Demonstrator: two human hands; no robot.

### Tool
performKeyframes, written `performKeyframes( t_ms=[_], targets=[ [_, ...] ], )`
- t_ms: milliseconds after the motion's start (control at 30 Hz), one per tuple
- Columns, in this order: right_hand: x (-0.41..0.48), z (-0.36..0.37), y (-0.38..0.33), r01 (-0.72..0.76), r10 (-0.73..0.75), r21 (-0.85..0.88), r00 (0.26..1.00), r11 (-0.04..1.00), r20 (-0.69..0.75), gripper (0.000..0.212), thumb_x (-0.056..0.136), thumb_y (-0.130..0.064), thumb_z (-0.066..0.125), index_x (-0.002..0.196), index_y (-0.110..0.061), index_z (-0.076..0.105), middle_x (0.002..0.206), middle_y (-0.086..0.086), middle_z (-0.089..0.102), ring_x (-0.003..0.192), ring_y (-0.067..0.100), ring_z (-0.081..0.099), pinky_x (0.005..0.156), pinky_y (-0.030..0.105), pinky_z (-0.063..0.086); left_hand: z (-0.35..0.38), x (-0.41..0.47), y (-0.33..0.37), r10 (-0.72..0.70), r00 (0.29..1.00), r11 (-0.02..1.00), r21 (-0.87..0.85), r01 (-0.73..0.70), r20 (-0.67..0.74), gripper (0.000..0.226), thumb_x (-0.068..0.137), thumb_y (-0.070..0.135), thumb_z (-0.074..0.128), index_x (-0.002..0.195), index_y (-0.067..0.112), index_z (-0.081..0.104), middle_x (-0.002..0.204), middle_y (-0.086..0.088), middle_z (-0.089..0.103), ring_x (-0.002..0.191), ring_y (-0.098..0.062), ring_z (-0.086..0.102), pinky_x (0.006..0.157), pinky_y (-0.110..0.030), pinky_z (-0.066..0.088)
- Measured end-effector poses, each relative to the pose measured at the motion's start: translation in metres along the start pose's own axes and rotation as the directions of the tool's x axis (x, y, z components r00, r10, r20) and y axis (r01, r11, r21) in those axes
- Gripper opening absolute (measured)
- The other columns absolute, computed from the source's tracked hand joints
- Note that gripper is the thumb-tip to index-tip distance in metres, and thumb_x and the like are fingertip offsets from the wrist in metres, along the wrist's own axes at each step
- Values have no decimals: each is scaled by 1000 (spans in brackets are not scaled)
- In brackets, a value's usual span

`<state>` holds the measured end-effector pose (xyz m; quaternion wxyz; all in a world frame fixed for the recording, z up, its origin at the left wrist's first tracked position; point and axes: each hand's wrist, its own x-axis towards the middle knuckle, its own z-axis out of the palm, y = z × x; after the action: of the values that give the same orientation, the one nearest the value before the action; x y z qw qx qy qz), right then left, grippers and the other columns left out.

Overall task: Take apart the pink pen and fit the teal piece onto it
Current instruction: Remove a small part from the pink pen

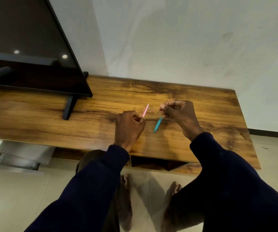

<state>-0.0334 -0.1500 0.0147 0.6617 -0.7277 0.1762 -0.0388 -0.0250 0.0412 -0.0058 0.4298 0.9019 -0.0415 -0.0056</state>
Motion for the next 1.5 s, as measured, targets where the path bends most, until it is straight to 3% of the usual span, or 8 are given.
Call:
performKeyframes(
  t_ms=[133, 300, 367, 500, 633, 833, 1133, 1500],
  targets=[
    [-6, 4, -15, 75, -75, 12, 997, 997, 8, 19, 92, -16, 77, 99, 2, 76, 90, 14, 79, 76, 16, 72, 72, 28, 61, -8, -10, 8, 55, 996, 978, -196, -68, -67, 9, 91, 20, 77, 100, 17, 76, 86, 10, 73, 77, 1, 70, 68, -13, 57],
    [-14, 6, -35, 202, -202, -9, 979, 979, -9, 14, 94, -15, 74, 98, -2, 77, 89, 12, 79, 76, 16, 73, 69, 28, 60, -11, -16, 5, 112, 991, 976, -180, -123, -71, 41, 87, 41, 75, 126, 34, 65, 96, 23, 70, 93, -1, 71, 96, -48, 58],
    [-16, 5, -41, 256, -257, -45, 966, 966, -18, 14, 94, -16, 74, 98, -3, 78, 88, 10, 79, 76, 17, 73, 68, 27, 60, -11, -19, 5, 135, 989, 977, -159, -143, -61, 45, 88, 42, 73, 131, 41, 60, 102, 27, 67, 99, -2, 70, 99, -51, 56],
    [-20, 4, -45, 324, -326, -127, 945, 938, 1, 14, 93, -18, 75, 97, -6, 78, 88, 7, 79, 78, 23, 74, 69, 30, 62, -10, -20, 8, 169, 983, 967, -182, -180, -72, 36, 91, 31, 75, 126, 27, 69, 116, 11, 74, 101, 0, 69, 97, -44, 59],
    [-23, 9, -45, 373, -376, -182, 926, 910, 19, 12, 91, -16, 77, 96, -5, 79, 86, 6, 79, 73, 14, 73, 68, 26, 62, -12, -20, 9, 206, 976, 960, -178, -215, -69, 34, 92, 21, 76, 125, 16, 72, 117, 4, 75, 99, 0, 69, 92, -31, 61],
    [-23, 11, -49, 392, -397, -180, 918, 902, 7, 15, 92, -20, 77, 97, -7, 79, 85, 1, 78, 72, 5, 70, 66, 19, 57, -11, -18, 6, 208, 975, 964, -155, -217, -75, 34, 92, 23, 76, 125, 16, 71, 117, 4, 75, 99, 1, 68, 92, -28, 61],
    [-22, 11, -47, 438, -439, -221, 897, 871, 47, 8, 92, -18, 77, 96, -12, 79, 90, -4, 78, 73, 6, 72, 67, 21, 58, -10, -18, 5, 192, 979, 968, -152, -201, -74, 32, 92, 23, 76, 123, 18, 72, 115, 5, 76, 98, -1, 70, 92, -32, 61],
    [-23, 11, -48, 452, -452, -261, 890, 853, 66, 4, 91, -18, 78, 95, -16, 78, 87, -7, 77, 73, 3, 72, 68, 20, 59, -8, -16, 1, 240, 967, 961, -124, -249, -84, 31, 91, 17, 78, 121, 16, 73, 114, 4, 76, 96, -1, 69, 85, -6, 52]
  ],
)
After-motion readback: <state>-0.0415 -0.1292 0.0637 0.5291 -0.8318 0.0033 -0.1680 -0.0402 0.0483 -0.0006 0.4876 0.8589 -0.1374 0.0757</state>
